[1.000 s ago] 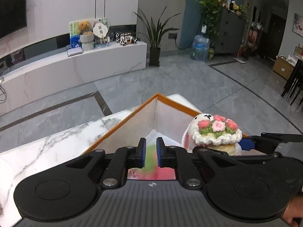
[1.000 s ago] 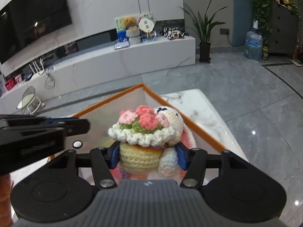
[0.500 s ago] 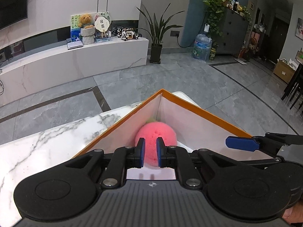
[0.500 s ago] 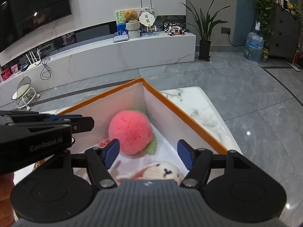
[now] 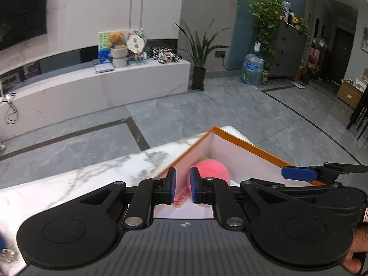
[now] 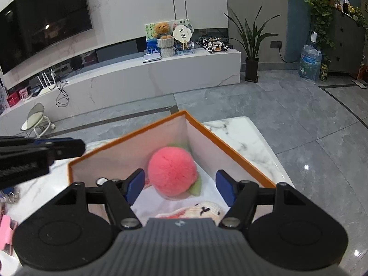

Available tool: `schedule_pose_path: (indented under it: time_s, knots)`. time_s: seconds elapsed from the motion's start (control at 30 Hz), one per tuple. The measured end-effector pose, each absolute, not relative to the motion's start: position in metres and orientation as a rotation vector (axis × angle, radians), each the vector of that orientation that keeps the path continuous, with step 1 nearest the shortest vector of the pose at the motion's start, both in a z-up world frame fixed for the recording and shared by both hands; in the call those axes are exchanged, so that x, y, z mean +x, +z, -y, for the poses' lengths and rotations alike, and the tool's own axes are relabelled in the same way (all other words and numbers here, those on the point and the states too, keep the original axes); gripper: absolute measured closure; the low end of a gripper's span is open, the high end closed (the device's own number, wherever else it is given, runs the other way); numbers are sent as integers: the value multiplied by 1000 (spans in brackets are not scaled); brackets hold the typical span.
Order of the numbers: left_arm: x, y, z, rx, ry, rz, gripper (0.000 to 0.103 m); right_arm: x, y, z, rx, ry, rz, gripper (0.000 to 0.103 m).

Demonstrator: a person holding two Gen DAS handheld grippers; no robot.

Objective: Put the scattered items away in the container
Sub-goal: 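Carry both toys to the orange box and release them inside, then move both grippers back over the table toward the pink wallet and notebook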

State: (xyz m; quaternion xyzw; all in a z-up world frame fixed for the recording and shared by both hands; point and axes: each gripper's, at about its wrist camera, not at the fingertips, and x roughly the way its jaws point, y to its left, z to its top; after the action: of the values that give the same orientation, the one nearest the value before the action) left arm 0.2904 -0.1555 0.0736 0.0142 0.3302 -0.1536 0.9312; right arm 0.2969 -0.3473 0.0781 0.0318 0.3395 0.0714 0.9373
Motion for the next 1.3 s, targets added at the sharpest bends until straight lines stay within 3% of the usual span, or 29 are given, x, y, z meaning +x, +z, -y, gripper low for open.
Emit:
schedule_pose_path:
  time_s: [0.67,0.77,1.1,1.3]
  knots:
    - [202,114,27,-14,-118,-626,87,252,111,271,-4,296,-620,32]
    - [190,115,11,-29,-96,-619,82,243,113,255,-32,327,-612,32]
    - [163,107,-43,-73,-18,-636,82,225,111,224,-107,404,-620,31]
    - [151,90,-66,-96,20,-654,66,222,105,222,-111,425,-651,31]
